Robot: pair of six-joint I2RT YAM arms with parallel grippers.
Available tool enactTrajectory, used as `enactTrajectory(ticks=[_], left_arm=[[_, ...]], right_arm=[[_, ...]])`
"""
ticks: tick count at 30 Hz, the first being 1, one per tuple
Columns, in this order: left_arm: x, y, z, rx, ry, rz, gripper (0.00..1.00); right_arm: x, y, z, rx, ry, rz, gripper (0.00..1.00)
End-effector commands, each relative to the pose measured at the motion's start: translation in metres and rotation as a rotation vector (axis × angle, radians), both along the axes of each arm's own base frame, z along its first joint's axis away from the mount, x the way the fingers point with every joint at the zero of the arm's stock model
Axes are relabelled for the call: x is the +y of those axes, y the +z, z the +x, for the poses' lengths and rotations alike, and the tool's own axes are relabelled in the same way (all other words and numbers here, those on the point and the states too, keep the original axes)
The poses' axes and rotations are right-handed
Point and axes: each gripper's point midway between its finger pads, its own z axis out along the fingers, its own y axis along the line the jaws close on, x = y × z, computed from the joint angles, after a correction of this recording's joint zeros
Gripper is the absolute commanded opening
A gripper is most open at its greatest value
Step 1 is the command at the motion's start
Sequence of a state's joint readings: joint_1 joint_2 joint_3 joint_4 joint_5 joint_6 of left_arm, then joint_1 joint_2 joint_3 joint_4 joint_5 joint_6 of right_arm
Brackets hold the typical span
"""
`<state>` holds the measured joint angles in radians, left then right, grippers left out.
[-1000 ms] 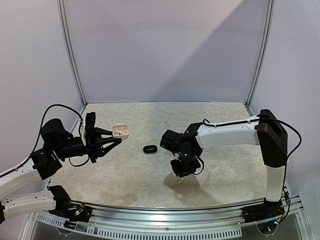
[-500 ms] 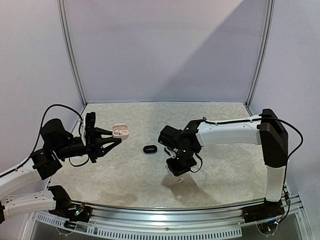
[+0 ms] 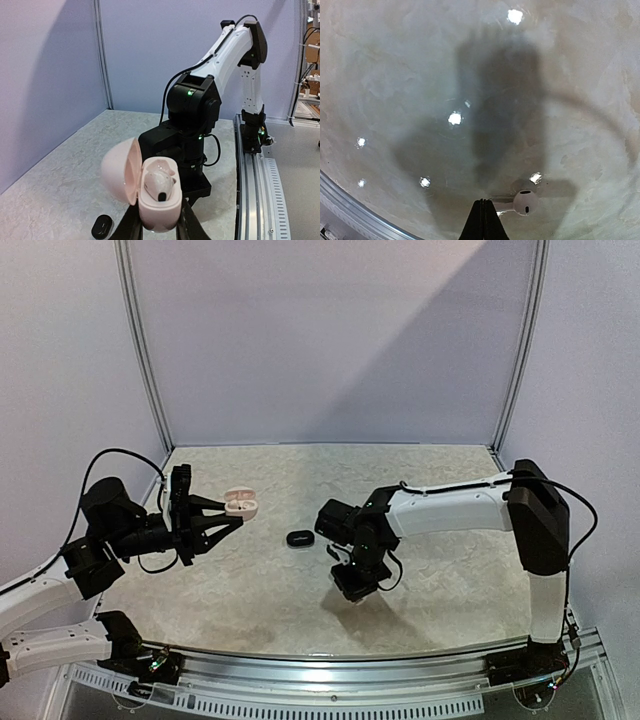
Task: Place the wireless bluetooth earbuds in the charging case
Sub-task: Adjust the right earbud at the center of the board.
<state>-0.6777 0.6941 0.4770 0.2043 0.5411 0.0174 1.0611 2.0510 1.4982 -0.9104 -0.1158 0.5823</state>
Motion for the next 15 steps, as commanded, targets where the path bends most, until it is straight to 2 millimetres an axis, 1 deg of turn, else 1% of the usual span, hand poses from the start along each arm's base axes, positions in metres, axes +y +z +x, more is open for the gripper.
enactTrajectory(ticks=[1,9,15], left_arm=[[0.002,-0.004,0.004,-0.006,0.015,0.011,0.00],[0.002,-0.006,0.005,-0.001,0.016,0.014,0.00],[0.003,-0.006,0.004,-0.003,0.019,0.013,0.00]], right_arm=[[-0.007,-0.016,-0.010,0.037,0.003,-0.036,0.02],[-0.024,-0.016,-0.014,0.035,0.006,-0.095,0.01],[-0.036,-0.011,-0.015,0.024,0.012,-0.127,0.01]])
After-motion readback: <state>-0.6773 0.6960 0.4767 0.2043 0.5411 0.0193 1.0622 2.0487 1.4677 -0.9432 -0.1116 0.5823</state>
